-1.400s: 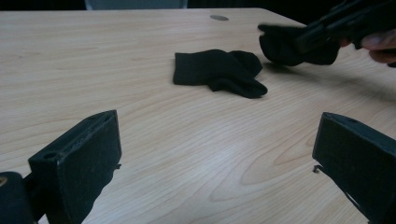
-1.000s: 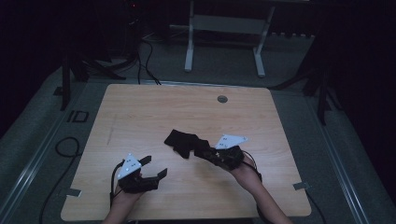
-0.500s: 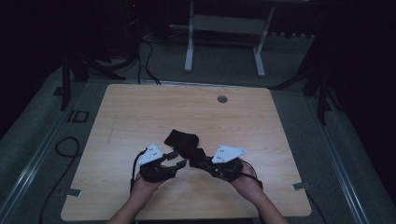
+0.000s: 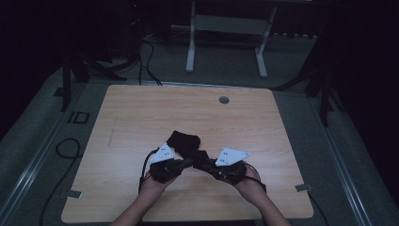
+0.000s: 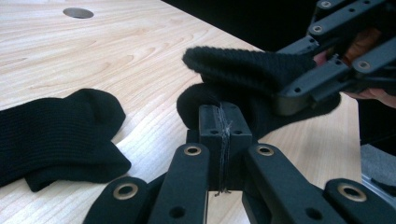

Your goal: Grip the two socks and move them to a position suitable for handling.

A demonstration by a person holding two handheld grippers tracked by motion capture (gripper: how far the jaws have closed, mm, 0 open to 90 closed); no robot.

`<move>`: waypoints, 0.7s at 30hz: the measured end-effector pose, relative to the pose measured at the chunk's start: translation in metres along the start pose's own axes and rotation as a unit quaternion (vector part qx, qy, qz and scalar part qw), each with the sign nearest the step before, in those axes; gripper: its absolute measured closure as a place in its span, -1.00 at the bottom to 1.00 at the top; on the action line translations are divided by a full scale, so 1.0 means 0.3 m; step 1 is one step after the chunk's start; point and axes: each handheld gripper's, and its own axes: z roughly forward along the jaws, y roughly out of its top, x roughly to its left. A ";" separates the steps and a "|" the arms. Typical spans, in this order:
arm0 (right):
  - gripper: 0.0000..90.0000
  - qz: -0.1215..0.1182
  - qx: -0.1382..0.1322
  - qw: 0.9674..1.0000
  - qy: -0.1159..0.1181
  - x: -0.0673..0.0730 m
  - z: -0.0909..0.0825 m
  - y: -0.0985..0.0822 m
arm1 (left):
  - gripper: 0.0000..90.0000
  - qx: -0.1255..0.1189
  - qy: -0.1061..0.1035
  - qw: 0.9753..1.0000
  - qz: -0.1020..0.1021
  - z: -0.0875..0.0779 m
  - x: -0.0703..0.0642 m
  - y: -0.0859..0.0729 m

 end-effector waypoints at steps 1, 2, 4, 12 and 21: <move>0.71 0.003 -0.003 1.000 0.001 -0.002 -0.003 -0.002 | 1.00 0.000 0.005 1.000 0.001 -0.003 -0.005 0.002; 0.71 0.003 -0.003 1.000 0.001 -0.002 -0.003 -0.002 | 1.00 0.000 0.005 1.000 0.001 -0.003 -0.005 0.002; 0.71 0.004 -0.009 1.000 0.002 -0.004 -0.013 -0.001 | 1.00 0.003 0.017 1.000 0.002 -0.013 -0.018 0.008; 0.70 0.005 -0.022 1.000 0.000 -0.006 -0.037 0.018 | 1.00 0.009 0.029 1.000 -0.001 -0.033 -0.030 -0.004; 0.81 0.007 -0.030 0.999 -0.019 -0.010 -0.057 0.022 | 1.00 0.019 0.070 0.997 -0.025 -0.078 -0.002 -0.040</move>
